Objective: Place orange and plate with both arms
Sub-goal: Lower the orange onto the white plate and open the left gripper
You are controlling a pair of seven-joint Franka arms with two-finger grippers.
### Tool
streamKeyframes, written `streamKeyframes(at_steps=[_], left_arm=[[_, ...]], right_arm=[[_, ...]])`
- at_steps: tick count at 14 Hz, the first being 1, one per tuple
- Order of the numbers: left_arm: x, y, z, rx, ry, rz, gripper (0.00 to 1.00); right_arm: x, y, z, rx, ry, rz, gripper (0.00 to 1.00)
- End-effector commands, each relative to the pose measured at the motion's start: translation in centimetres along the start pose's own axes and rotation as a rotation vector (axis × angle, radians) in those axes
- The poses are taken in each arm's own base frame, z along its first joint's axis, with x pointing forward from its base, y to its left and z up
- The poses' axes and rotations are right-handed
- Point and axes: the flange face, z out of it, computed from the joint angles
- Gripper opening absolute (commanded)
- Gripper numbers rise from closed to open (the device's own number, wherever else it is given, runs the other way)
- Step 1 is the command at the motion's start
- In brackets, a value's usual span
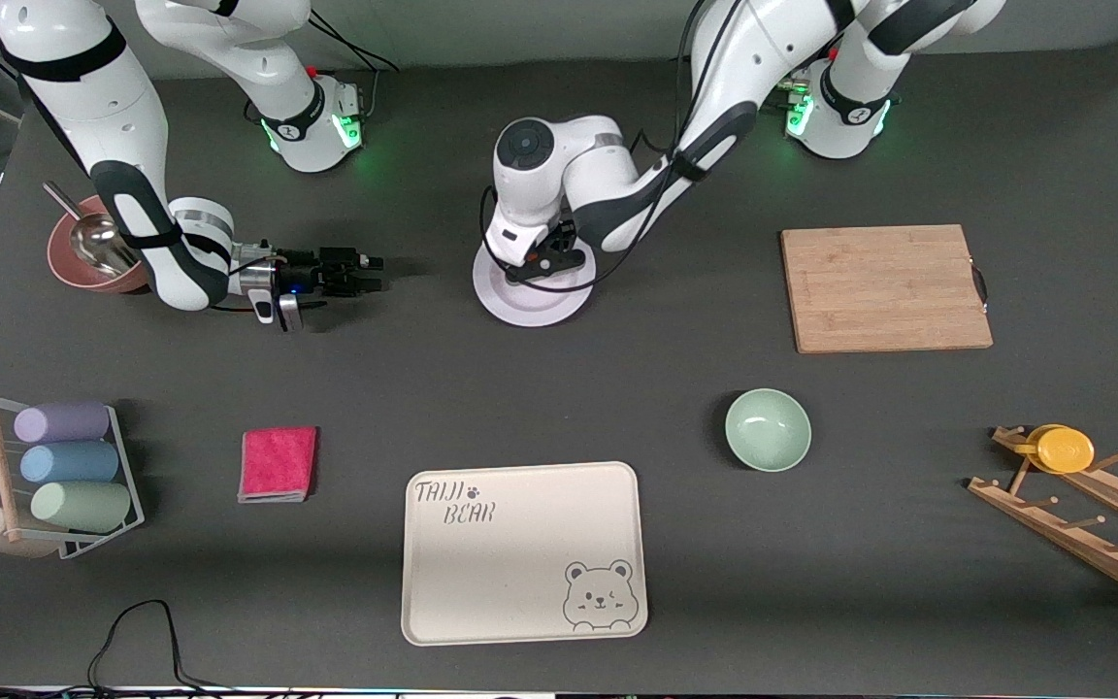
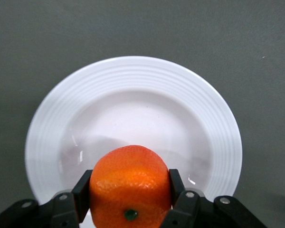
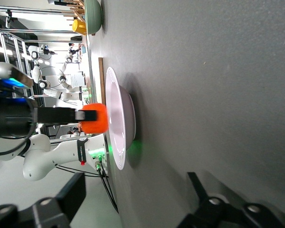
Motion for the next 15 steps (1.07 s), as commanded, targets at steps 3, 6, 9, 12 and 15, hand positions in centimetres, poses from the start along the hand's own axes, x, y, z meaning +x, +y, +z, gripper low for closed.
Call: streamKeyframes(at_steps=[3, 6, 9, 12, 15], left_arm=[[-1.3, 1.2, 2.5, 0.008, 0.042, 0.010, 0.35], [-1.0, 1.1, 1.9, 0.016, 0.064, 0.030, 1.00], [1.4, 0.8, -0.5, 0.024, 0.085, 0.011, 1.00], [5.3, -0.9, -6.1, 0.039, 0.052, 0.007, 1.00], [11.5, -4.6, -14.8, 0.040, 0.026, -0.018, 1.00]], right_arm=[[0.4, 0.3, 0.3, 0.009, 0.015, -0.010, 0.45], [0.4, 0.3, 0.3, 0.009, 0.015, -0.010, 0.40], [0.4, 0.5, 0.4, 0.004, 0.012, -0.009, 0.41], [0.4, 1.6, 0.6, -0.001, 0.005, -0.001, 0.41], [0.5, 1.6, 0.8, -0.008, 0.001, -0.005, 0.40]])
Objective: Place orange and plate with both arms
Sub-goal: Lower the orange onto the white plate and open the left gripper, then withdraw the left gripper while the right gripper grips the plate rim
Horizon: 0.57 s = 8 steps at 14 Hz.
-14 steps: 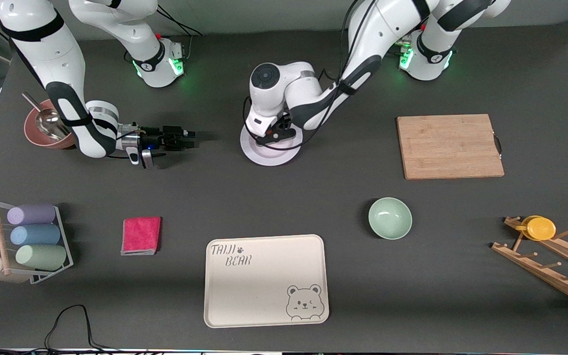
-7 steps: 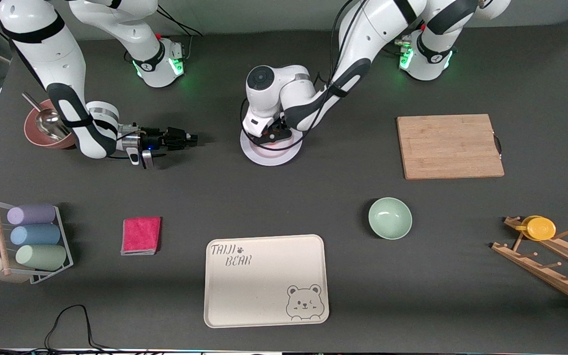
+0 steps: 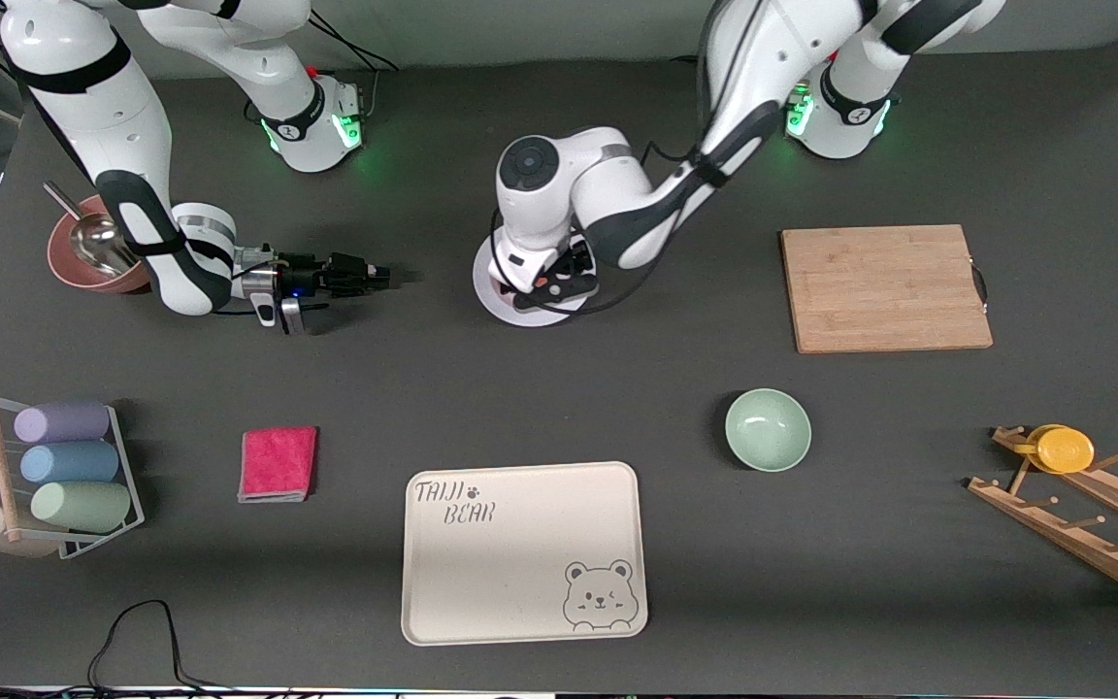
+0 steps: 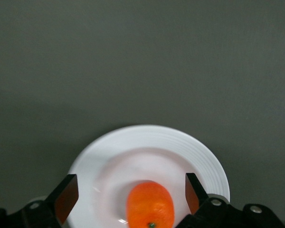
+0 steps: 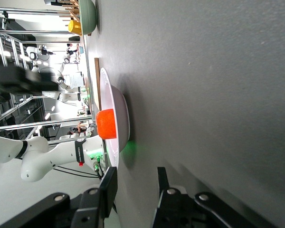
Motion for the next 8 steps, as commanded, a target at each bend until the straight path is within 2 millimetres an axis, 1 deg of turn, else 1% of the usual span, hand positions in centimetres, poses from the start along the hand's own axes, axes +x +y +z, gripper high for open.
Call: streamKeyframes(at_steps=[1, 3, 4, 5, 6, 7, 8], left_arm=[[5.5, -4.3, -8.8, 0.009, -0.015, -0.016, 1.00], [11.1, -8.6, -15.1, 0.042, -0.050, -0.034, 1.00], [13.8, -11.1, -17.5, 0.061, -0.056, -0.048, 1.00], [16.4, -14.2, -19.3, 0.081, -0.060, -0.065, 1.00], [18.3, -17.1, -20.8, 0.093, -0.055, -0.064, 1.00], [19.6, -19.9, -22.5, 0.100, -0.043, -0.053, 1.00], [21.1, -22.8, -23.6, 0.118, -0.050, -0.037, 1.00]], right_arm=[[0.6, 0.4, 0.7, -0.004, 0.008, -0.027, 0.41], [1.0, -0.1, 2.0, -0.013, 0.015, -0.032, 0.41], [1.1, -0.4, 2.8, -0.013, 0.019, -0.034, 0.41], [1.3, -0.6, 3.5, -0.017, 0.030, -0.035, 0.41], [1.4, -1.0, 4.4, -0.020, 0.027, -0.039, 0.41], [1.5, -1.1, 5.1, -0.023, 0.031, -0.040, 0.41], [1.6, -1.3, 5.7, -0.029, 0.034, -0.042, 0.41]])
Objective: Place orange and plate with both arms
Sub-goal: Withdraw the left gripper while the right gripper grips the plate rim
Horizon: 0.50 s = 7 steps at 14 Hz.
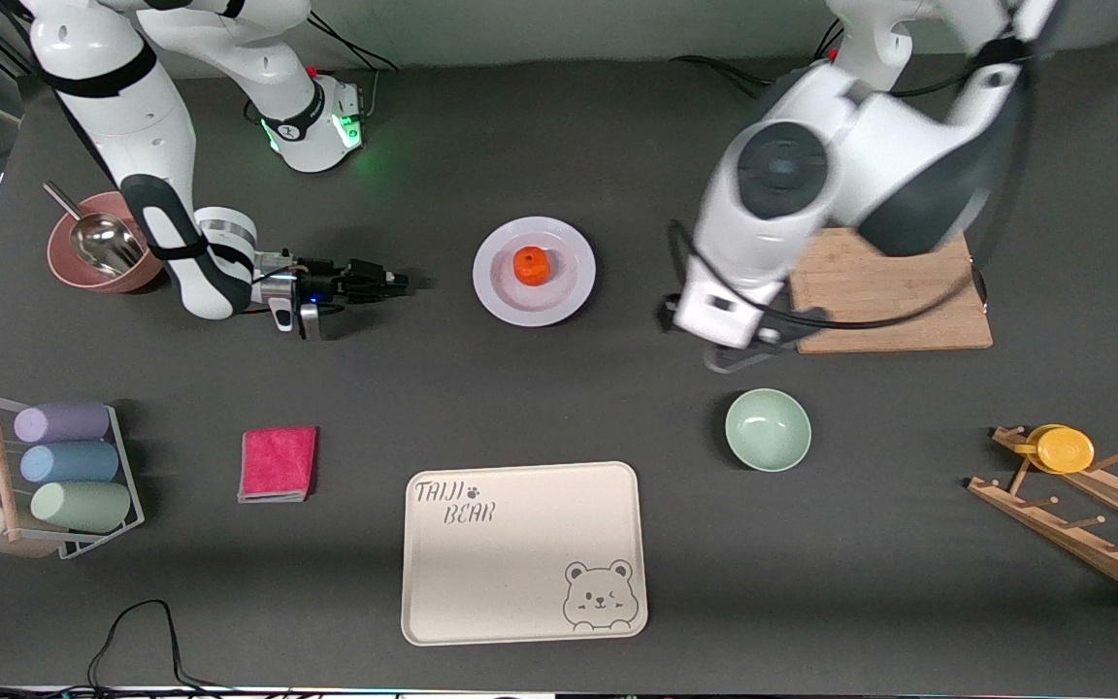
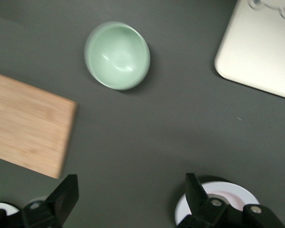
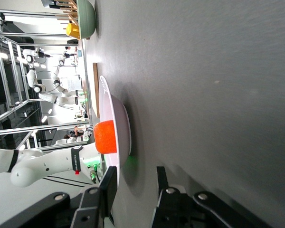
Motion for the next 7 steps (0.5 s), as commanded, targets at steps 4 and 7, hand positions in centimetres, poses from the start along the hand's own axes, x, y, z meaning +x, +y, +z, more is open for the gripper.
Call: streamKeyframes(at_steps=[4, 7], left_arm=[[6.7, -14.9, -3.0, 0.085, -0.052, 0.154, 1.00], [7.9, -22.6, -4.7, 0.027, -0.058, 0.254, 1.00]], right_arm=[[0.6, -1.7, 5.0, -0.004, 0.015, -0.045, 0.41], [0.5, -3.5, 9.2, -0.001, 0.029, -0.060, 0.41]])
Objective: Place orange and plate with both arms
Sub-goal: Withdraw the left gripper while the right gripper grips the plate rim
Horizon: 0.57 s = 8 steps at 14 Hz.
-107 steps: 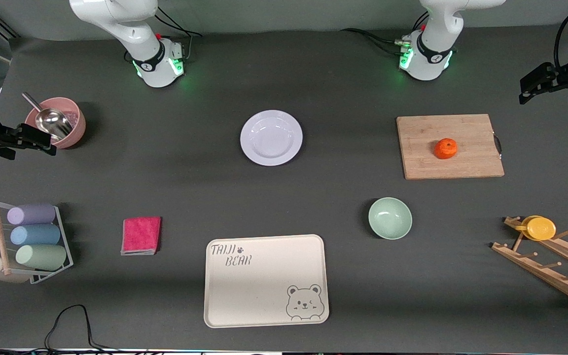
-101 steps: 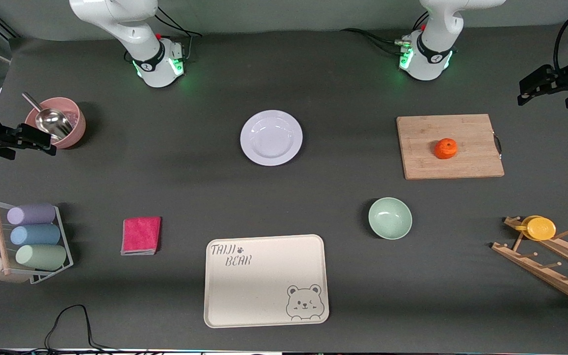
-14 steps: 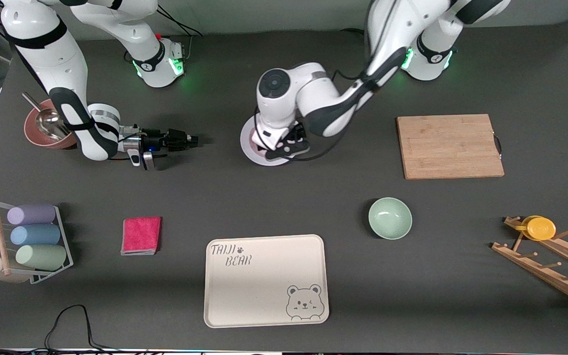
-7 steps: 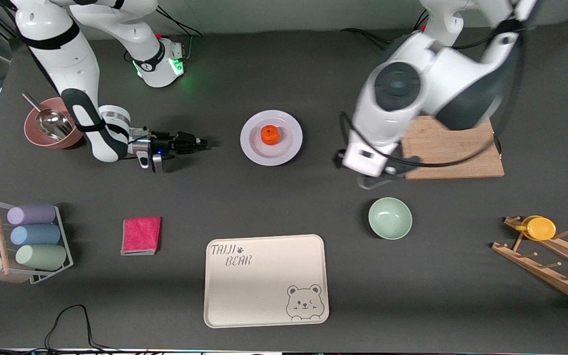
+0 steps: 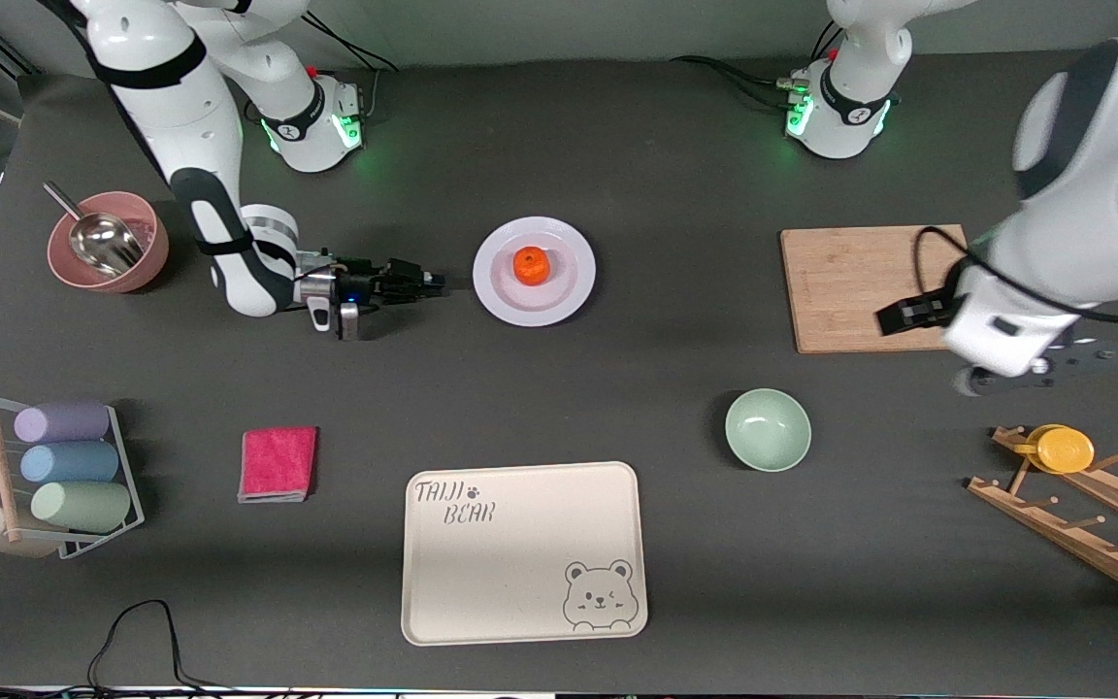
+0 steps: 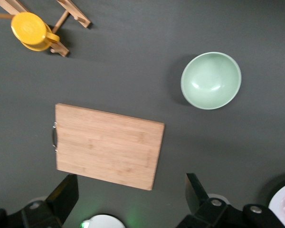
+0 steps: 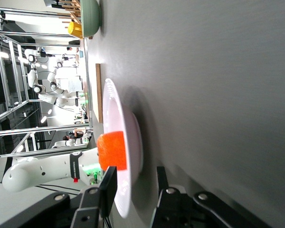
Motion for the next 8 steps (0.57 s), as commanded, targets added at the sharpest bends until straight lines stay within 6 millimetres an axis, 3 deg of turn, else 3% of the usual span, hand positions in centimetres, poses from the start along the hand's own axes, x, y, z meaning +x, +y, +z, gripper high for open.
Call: streamKeyframes(at_steps=[1, 4, 6, 8], left_arm=[[-2.7, -6.1, -1.2, -0.026, 0.022, 0.095, 1.00], [-5.1, -9.3, -0.4, -0.034, 0.105, 0.122, 1.00], [-6.8, -10.8, 0.4, -0.053, 0.166, 0.159, 1.00], [-7.1, -11.6, 0.4, -0.073, 0.210, 0.197, 1.00]], right_arm=[[0.1, -1.3, 3.8, -0.018, 0.020, -0.043, 0.41], [0.0, -2.0, 6.2, -0.024, 0.025, -0.050, 0.41], [0.1, -1.8, 6.7, -0.026, 0.023, -0.052, 0.41], [0.3, -2.0, 7.0, -0.020, 0.032, -0.052, 0.41]])
